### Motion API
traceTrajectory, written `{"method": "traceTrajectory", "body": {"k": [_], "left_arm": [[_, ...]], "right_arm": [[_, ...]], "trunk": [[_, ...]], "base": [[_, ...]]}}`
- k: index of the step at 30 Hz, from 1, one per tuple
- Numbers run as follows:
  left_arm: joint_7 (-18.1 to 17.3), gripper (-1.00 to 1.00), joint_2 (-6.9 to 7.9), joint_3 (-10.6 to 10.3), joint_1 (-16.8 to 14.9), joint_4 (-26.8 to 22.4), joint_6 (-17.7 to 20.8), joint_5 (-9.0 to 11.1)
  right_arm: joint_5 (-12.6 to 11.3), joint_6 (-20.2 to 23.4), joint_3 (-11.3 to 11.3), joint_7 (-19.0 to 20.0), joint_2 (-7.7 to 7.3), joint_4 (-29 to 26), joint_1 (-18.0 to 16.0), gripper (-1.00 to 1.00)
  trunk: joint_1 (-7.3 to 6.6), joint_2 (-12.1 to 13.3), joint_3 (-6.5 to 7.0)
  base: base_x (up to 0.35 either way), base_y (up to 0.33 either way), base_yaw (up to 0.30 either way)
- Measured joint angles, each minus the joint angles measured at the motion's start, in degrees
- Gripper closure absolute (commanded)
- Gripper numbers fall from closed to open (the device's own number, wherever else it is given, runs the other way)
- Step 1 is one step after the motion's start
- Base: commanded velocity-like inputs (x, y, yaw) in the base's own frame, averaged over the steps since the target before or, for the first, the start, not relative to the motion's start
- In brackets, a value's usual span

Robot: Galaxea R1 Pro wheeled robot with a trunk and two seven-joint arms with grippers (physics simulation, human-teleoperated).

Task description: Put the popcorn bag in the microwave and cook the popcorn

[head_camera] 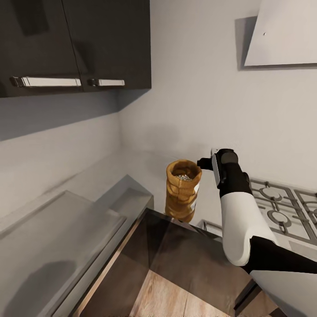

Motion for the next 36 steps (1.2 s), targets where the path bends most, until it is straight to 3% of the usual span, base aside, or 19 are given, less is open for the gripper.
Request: {"method": "traceTrajectory", "body": {"k": [22,36], "left_arm": [[0.0,-1.0,0.0,0.0,0.0,0.0,0.0,0.0],[0.0,-1.0,0.0,0.01,0.0,0.0,0.0,0.0]], "right_arm": [[-0.04,0.69,-0.08,-0.07,0.0,0.16,0.01,-1.0],[0.03,0.68,-0.08,-0.06,0.0,0.16,0.0,-1.0]], "trunk": [[0.0,0.0,-0.47],[0.0,0.0,-1.67]], "base": [[0.0,0.0,0.0],[0.0,0.0,0.0]]}}
